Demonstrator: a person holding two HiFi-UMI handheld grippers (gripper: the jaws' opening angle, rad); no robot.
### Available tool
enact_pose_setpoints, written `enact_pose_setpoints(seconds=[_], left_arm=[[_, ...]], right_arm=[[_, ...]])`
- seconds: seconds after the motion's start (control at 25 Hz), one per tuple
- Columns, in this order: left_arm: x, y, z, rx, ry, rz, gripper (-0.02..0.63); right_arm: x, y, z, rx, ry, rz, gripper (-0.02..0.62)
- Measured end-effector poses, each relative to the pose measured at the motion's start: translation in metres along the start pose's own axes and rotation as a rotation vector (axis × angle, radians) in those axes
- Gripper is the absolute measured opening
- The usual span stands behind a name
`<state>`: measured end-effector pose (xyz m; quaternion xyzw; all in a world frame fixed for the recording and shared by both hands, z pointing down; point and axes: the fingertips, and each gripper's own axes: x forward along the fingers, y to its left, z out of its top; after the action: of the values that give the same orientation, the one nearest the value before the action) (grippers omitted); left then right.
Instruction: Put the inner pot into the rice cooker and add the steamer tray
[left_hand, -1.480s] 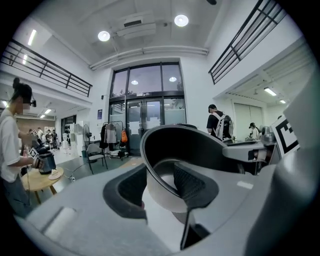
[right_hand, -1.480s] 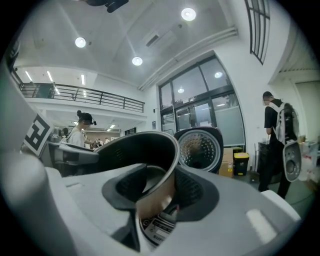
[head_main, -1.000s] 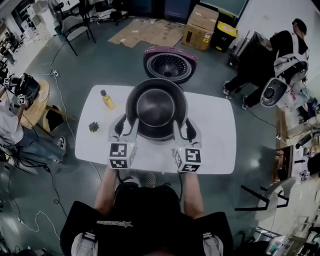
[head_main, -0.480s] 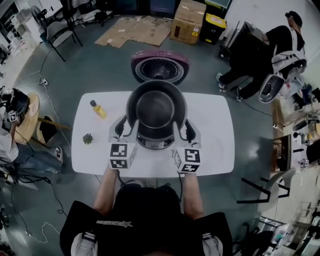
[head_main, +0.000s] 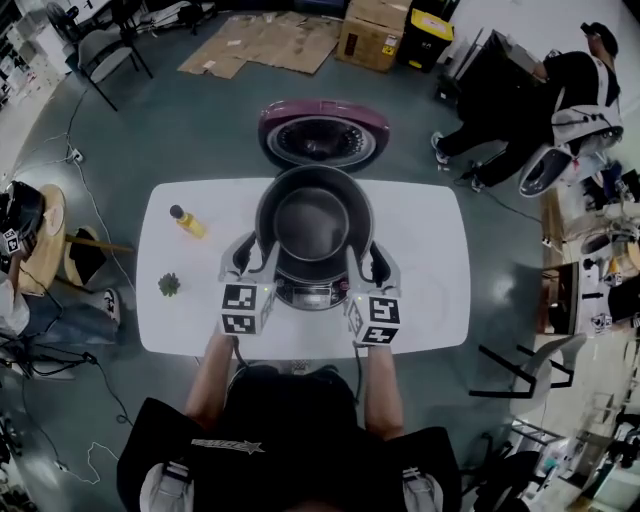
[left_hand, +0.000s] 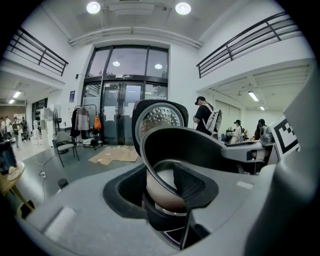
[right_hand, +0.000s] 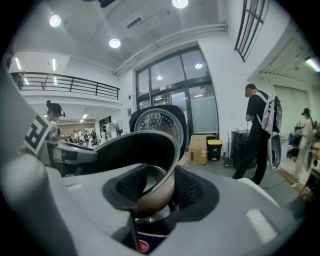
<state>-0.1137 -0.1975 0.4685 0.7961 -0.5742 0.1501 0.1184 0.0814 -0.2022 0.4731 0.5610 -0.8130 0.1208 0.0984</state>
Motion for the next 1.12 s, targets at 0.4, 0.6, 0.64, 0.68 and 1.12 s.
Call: enact_pose_setpoints(seconds=[0.4, 0.6, 0.64, 0.68, 1.12], left_arm=[[0.032, 0.006, -0.022, -0.001, 0.083, -0.041, 0.181], [0.046, 0.004, -0.035, -0.003, 0.131, -0.063, 0.184], [0.049, 0.004, -0.037, -0.004, 0.140, -0.066, 0.184], [0.052, 0.005, -0.040, -0.005, 0.149, -0.067, 0.184], [0.068, 0.007, -0.065, -0.021, 0.257, -0.077, 0.184]], right_arm=[[0.024, -0.010, -0.027, 0.020, 0.105, -0.025, 0.172], [0.032, -0.017, -0.042, 0.030, 0.155, -0.040, 0.172], [0.034, -0.018, -0.044, 0.033, 0.167, -0.043, 0.172], [0.037, -0.018, -0.047, 0.036, 0.180, -0.045, 0.172], [0.049, -0.022, -0.075, 0.062, 0.308, -0.056, 0.173]])
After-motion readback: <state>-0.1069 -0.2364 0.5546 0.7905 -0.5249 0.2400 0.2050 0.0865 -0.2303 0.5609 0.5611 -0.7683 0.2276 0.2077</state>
